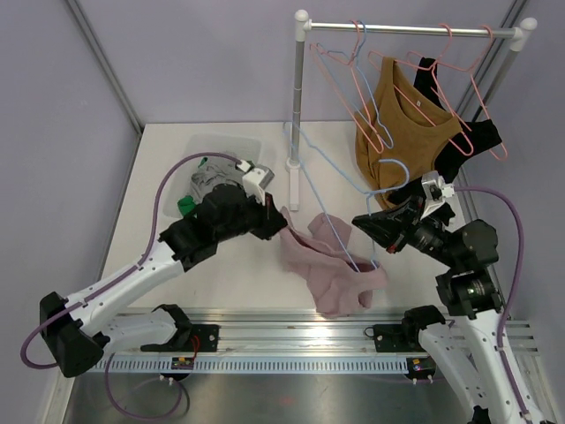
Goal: Remove the tank top from the hanger
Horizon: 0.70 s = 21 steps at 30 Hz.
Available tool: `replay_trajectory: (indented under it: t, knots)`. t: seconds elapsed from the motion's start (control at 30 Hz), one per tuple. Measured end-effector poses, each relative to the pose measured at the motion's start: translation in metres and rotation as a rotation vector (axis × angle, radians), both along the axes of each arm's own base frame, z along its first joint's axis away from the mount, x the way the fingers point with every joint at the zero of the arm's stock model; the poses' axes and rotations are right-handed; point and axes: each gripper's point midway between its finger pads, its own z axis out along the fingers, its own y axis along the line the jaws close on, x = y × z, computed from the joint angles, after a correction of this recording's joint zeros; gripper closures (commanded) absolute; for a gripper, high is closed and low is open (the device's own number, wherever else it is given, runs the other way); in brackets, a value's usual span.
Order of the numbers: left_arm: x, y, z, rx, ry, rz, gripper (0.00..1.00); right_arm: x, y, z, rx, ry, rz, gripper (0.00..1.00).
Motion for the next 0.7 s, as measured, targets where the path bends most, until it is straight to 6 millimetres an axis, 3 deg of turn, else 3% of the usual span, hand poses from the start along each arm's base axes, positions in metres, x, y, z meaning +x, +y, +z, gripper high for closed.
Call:
replay_trajectory:
  t: [0.17, 0.23, 0.3, 0.33, 0.37, 0.43, 0.47, 0.57, 0.67, 0.7]
  knots:
    - [-0.063, -0.041, -0.018, 0.001, 0.016, -0.220, 1.00, 0.050, -0.010, 0.014, 0.243, -0.167, -0.177, 1.00]
    - [-0.073, -0.043, -0.030, 0.018, 0.033, -0.238, 1.00, 0.062, -0.017, 0.028, 0.294, -0.200, -0.242, 1.00]
    - [-0.071, -0.037, -0.044, 0.056, 0.055, -0.202, 0.93, 0.074, -0.024, 0.042, 0.286, -0.173, -0.310, 1.00]
    - [-0.069, -0.034, -0.047, 0.071, 0.060, -0.185, 0.87, 0.079, -0.026, 0.056, 0.271, -0.173, -0.338, 1.00]
    - [-0.066, -0.030, -0.051, 0.092, 0.063, -0.159, 0.71, 0.082, -0.029, 0.071, 0.247, -0.165, -0.362, 1.00]
    - [-0.061, -0.020, -0.057, 0.137, 0.068, -0.107, 0.54, 0.085, -0.033, 0.097, 0.213, -0.181, -0.401, 1.00]
    - [-0.058, -0.014, -0.059, 0.162, 0.070, -0.082, 0.40, 0.087, -0.036, 0.106, 0.189, -0.181, -0.418, 1.00]
    - [-0.052, 0.002, -0.053, 0.228, 0.068, -0.010, 0.26, 0.093, -0.039, 0.106, 0.107, -0.138, -0.451, 1.00]
    - [-0.043, 0.016, -0.027, 0.256, 0.034, 0.066, 0.13, 0.112, -0.038, 0.090, 0.003, -0.039, -0.472, 1.00]
    - [-0.041, 0.022, -0.017, 0.260, 0.021, 0.089, 0.01, 0.121, -0.038, 0.081, -0.037, 0.007, -0.477, 1.00]
